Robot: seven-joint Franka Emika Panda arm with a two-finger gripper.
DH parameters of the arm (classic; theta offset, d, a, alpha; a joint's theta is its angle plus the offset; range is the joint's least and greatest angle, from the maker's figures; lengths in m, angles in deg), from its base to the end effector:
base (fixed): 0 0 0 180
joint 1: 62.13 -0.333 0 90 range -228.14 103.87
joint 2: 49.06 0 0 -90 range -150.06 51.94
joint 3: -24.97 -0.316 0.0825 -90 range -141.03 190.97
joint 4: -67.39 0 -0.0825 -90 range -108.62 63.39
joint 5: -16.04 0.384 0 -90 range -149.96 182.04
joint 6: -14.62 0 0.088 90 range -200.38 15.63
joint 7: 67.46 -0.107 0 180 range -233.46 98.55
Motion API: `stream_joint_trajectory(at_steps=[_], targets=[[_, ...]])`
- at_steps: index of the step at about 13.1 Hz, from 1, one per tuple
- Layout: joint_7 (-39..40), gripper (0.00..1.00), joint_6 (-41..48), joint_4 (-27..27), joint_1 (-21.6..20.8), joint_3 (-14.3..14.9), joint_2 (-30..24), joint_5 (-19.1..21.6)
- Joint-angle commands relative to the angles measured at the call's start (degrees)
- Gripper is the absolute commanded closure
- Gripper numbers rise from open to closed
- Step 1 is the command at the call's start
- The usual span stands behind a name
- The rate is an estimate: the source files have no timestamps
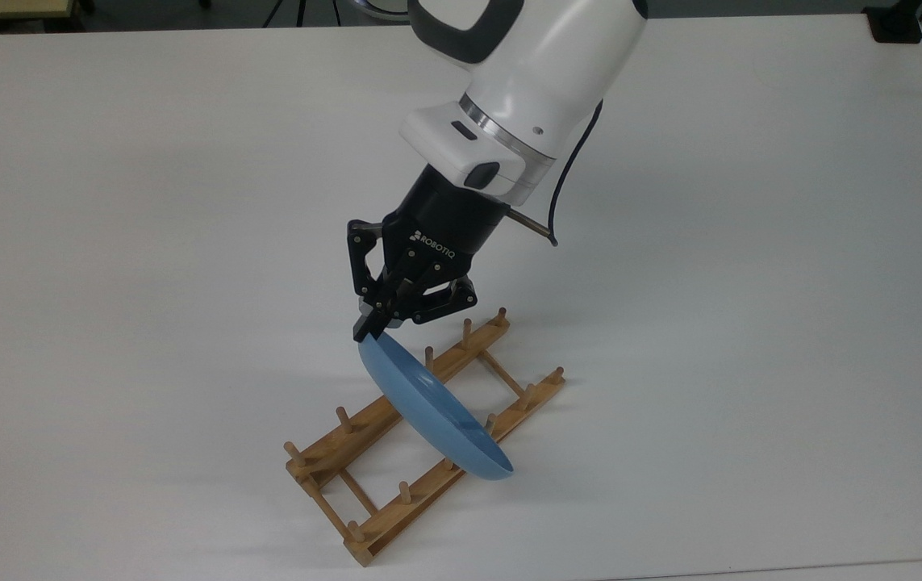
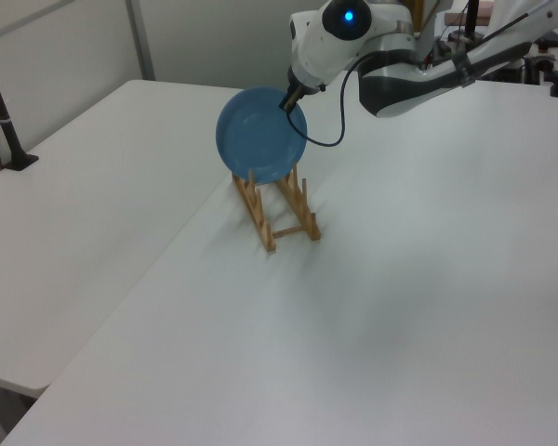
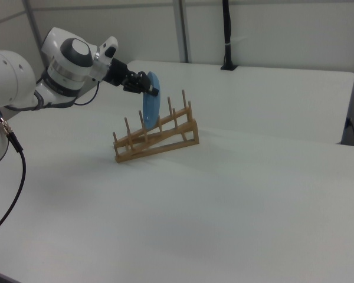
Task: Place plate in plate rack
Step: 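Open the gripper to release the plate in the rack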
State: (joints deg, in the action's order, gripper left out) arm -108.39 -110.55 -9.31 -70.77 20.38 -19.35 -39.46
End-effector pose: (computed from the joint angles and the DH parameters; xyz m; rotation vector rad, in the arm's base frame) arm 0.7319 0.1270 0.4792 2.4074 -0.0589 0.8369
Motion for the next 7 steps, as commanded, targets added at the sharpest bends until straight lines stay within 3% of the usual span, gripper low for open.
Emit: stream_joint_trajectory(at_steps=[1,3,4,5,7], targets=[[-1.17,0.9,-0.95,-1.35,-0.6,0.55,-0.01,-1.63],[-1.08,0.76,-0.95,-1.61,-1.12,0.64,0.17,-1.98],[-1.16,0.59,-0.95,-1.61,-1.12,0.55,0.17,-1.9],[-1.17,0.48,-0.95,-1.61,-1.04,0.55,0.17,-1.81],[-1.25,0.0,-0.78,-1.52,-0.95,0.55,-0.09,-1.28]])
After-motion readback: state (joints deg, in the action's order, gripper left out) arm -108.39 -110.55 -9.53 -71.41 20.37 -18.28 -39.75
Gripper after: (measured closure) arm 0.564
